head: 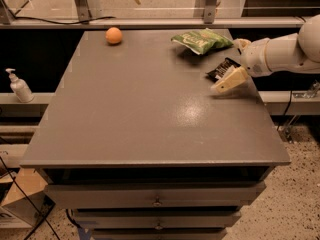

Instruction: Move rxbar chocolate near orange

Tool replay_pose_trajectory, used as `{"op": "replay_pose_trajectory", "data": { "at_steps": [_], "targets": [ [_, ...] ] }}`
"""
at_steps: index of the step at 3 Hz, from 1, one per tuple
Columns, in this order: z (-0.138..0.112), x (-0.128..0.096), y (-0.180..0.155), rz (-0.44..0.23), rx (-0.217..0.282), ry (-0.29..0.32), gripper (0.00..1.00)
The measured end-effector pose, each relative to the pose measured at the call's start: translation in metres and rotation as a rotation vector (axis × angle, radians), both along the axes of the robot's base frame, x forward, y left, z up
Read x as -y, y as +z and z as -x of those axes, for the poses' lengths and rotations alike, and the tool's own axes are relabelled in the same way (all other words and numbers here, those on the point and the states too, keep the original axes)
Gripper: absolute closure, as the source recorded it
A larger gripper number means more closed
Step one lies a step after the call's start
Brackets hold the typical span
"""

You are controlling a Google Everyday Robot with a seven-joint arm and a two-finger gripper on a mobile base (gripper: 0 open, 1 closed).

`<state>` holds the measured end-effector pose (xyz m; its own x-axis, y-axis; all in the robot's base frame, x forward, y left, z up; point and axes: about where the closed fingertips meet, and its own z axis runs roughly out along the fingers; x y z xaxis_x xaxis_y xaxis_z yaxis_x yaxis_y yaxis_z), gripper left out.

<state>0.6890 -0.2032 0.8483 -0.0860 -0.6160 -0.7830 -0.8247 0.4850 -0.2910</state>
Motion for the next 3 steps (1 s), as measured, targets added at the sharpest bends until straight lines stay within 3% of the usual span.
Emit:
{"op": "replay_pose_trajectory", "data": {
  "at_steps": [2,3],
  "targets": [
    [-0.015,0.012,-0.031,-0.083,-0.101,-0.026,0.00],
    [-0.016,0.011,-0.034,-0.097,-0.118,-0.017,0.16]
  ]
}}
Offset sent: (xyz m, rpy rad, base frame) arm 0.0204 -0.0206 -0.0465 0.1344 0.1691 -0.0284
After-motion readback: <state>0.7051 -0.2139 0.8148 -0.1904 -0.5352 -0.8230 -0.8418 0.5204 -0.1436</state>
